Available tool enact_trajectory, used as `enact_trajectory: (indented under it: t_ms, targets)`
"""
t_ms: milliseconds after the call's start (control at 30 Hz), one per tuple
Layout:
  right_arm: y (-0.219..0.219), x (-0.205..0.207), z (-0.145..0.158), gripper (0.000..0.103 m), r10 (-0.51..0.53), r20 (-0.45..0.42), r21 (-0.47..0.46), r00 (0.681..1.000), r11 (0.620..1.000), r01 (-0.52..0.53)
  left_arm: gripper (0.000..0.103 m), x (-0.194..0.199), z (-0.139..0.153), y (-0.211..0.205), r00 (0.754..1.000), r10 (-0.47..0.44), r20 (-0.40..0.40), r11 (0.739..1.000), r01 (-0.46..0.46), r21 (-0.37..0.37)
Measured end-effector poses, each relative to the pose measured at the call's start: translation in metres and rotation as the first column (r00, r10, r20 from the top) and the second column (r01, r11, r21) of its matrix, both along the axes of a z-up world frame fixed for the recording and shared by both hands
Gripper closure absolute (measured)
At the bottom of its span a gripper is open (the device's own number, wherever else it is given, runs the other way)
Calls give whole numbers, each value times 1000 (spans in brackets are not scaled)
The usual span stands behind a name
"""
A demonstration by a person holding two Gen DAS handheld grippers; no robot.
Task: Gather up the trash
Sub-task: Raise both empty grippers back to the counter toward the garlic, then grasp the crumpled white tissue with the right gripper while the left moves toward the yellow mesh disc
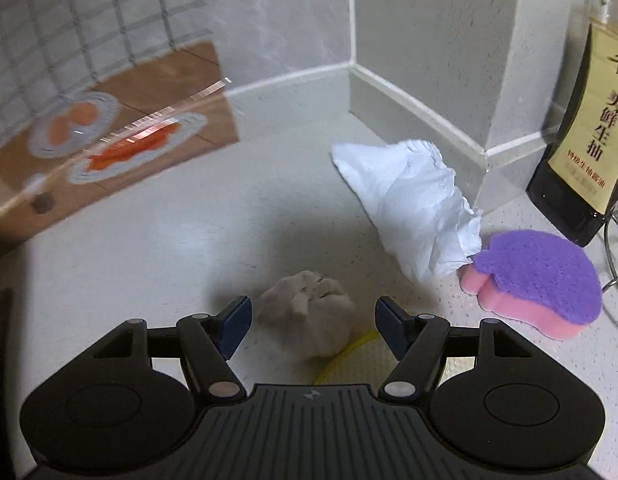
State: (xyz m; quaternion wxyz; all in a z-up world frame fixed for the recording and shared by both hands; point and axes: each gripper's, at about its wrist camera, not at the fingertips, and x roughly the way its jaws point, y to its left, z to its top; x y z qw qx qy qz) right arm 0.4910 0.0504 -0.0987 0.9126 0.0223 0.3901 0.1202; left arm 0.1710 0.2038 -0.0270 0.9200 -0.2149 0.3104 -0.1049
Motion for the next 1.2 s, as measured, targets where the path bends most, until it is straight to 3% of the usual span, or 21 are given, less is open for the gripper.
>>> enact_trajectory:
  t_ms: [67,200,367,500,600,667,867,1000,1100,1200]
  targets:
    - [5,0,0,45,27,1,-25,1000,999,-27,66,2,-3,6,1000,27,-14,1000,-27,-14]
    - [19,-14,4,46,118,-6,-89,993,989,-118,66,12,-8,12,997,64,-37,997,-66,-37]
    - [23,-68,8,46,261,-74,-15,962,965,-263,66,22,-11,3,996,60,-62,998,-60,-1]
    - [21,-128,10,45,402,-116,51,908,916,-399,66,23,-12,-7,995,69,-75,997,-66,40]
    - [15,-154,5,45,461,-178,110,869,887,-448,66,20,-9,-13,994,80,-77,995,-75,60]
    - [8,-161,4,40,479,-178,140,860,877,-460,66,18,-7,-14,992,95,-84,993,-88,79]
    - [-20,-157,26,34,449,-70,150,891,887,-436,66,12,-5,-15,984,145,-108,984,-131,119]
    - [-44,-135,32,33,300,42,65,953,951,-302,66,6,-4,-14,978,173,-119,980,-158,124]
    - [-61,-111,26,33,185,53,25,981,982,-186,66,3,-4,-14,976,176,-125,980,-163,110]
    - [-71,-91,14,33,141,7,62,990,988,-141,66,0,-6,-14,976,169,-134,983,-157,94]
